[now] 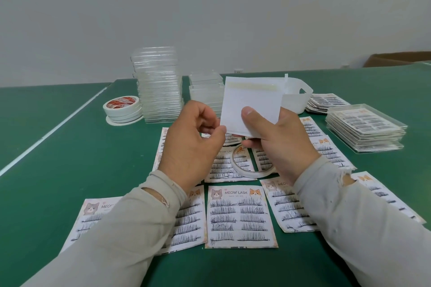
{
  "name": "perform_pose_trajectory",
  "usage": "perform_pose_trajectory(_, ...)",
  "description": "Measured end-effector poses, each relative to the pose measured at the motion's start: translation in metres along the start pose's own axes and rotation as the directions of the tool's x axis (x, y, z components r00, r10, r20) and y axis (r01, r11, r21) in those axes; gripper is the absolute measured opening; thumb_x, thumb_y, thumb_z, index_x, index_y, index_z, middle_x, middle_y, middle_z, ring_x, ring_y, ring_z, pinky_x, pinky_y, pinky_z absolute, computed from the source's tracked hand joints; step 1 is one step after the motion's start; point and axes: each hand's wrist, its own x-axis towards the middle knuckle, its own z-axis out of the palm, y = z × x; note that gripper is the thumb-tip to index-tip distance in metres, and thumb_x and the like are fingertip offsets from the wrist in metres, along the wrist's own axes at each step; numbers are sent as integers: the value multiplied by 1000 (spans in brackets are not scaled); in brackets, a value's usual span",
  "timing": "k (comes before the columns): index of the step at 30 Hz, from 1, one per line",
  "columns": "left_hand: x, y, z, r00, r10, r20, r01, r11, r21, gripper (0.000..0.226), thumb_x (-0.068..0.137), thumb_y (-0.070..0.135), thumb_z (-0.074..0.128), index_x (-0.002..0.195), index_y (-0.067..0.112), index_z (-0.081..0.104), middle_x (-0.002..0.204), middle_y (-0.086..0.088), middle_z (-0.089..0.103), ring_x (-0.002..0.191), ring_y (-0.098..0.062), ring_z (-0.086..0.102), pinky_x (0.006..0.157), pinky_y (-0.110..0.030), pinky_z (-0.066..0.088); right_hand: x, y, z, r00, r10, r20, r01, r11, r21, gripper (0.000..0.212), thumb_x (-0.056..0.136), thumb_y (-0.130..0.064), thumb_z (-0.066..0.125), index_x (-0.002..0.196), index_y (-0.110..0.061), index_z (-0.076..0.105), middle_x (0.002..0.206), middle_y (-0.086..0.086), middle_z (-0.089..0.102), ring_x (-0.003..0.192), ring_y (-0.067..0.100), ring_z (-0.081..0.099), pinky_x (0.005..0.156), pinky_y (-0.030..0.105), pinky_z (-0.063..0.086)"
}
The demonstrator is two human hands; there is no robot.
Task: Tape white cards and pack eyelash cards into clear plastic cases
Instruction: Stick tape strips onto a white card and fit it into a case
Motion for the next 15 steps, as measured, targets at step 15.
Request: perform_pose_trajectory(15,7,4,-4,985,-170,-27,159,959,-233,23,96,0,57,89,21,56,68,-4,67,62,-20,72,62,-32,61,-1,-6,1,998,64,3,-64,994,86,8,97,-25,68,100,-20,73,95,-3,79,81,15,74,60,24,57)
